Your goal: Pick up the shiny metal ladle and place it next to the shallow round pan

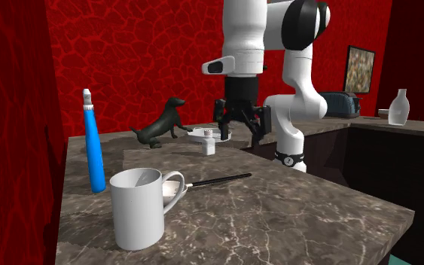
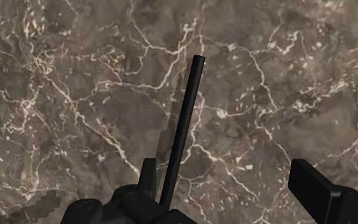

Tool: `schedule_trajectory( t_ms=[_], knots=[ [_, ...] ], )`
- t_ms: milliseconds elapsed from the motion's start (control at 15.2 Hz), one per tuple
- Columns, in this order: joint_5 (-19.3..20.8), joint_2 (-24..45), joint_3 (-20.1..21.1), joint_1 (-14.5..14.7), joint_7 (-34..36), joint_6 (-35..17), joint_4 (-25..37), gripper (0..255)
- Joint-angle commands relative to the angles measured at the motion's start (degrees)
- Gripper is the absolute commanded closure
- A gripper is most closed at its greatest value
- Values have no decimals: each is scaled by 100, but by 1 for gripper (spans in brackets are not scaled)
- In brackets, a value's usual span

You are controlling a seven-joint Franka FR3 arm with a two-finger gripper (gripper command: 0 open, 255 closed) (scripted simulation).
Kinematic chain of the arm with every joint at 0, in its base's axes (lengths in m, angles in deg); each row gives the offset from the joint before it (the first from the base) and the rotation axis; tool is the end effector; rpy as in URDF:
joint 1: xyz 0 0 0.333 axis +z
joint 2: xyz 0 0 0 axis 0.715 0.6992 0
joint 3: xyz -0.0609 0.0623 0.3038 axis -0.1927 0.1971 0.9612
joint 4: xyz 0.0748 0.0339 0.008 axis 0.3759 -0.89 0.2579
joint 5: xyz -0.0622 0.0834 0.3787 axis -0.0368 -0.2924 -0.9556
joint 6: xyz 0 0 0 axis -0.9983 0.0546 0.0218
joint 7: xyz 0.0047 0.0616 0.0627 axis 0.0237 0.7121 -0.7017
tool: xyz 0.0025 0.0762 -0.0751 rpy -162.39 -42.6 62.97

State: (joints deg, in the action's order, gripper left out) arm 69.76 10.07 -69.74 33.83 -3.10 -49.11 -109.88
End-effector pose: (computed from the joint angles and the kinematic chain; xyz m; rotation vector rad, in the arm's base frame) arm 0.4894 -0.1117 0.4306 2.9997 -0.6300 -0.1754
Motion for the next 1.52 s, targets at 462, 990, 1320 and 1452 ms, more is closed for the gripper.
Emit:
schedule_trajectory(
  t_ms=[462,990,1320,1452],
  knots=[
    [-141,1464,-312,-317,553,-484,864,0],
    [-137,1640,-321,-332,554,-970,555,0],
    [-137,1640,-321,-332,554,-970,555,0],
    [-137,1640,-321,-332,554,-969,555,255]
  ],
)
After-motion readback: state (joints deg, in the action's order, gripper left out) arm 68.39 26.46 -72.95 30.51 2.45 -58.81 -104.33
